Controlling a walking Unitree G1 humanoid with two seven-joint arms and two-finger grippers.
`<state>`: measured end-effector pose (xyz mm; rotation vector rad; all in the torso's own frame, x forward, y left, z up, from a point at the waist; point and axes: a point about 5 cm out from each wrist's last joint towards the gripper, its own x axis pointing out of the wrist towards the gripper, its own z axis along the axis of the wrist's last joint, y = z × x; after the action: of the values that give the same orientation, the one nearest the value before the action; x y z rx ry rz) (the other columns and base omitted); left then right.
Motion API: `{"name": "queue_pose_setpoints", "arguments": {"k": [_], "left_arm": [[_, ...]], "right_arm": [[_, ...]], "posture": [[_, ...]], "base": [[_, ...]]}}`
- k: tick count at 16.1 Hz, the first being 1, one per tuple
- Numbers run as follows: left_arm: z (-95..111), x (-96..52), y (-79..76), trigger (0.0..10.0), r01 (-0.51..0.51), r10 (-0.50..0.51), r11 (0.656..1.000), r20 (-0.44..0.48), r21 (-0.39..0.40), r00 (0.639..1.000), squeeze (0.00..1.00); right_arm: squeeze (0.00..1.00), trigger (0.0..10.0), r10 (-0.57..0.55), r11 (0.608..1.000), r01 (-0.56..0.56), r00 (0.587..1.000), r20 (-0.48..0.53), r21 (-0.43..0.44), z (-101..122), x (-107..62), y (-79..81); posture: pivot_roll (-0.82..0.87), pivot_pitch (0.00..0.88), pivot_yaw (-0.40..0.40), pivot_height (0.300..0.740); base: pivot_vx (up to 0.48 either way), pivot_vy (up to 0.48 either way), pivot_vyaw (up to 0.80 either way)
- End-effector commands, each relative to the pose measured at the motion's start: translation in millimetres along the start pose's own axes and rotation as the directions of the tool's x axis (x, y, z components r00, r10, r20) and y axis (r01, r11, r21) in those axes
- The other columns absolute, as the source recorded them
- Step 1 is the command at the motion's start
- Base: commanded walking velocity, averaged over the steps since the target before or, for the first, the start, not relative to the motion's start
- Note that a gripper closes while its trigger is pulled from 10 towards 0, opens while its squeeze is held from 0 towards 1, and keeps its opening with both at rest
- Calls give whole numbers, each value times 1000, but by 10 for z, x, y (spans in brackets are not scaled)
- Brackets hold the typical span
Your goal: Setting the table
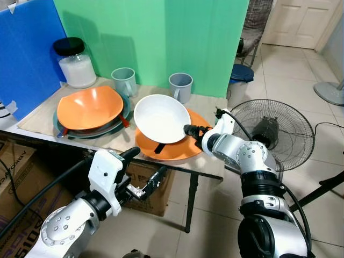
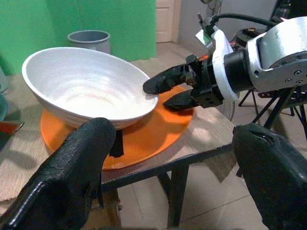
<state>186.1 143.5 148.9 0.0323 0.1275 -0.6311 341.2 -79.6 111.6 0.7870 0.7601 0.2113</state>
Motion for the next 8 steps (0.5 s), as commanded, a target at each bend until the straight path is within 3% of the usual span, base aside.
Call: {"name": "queue_pose_setpoints", "arguments": {"k": [1, 8], "left_arm": [[28, -6, -17, 10000, 8, -8, 1000, 5, 17, 1000, 208], [25, -10, 6, 10000, -10, 10, 999, 3, 33, 1000, 204]], "right_arm": [[0, 0, 169, 985, -170, 981, -91, 3, -237, 96, 565], [0, 0, 251, 966, -257, 962, -111, -39, -285, 88, 717]], "posture": [[-6, 5, 13, 740], [-7, 3, 12, 740]], "base": [[0, 0, 0], [0, 0, 0]]}}
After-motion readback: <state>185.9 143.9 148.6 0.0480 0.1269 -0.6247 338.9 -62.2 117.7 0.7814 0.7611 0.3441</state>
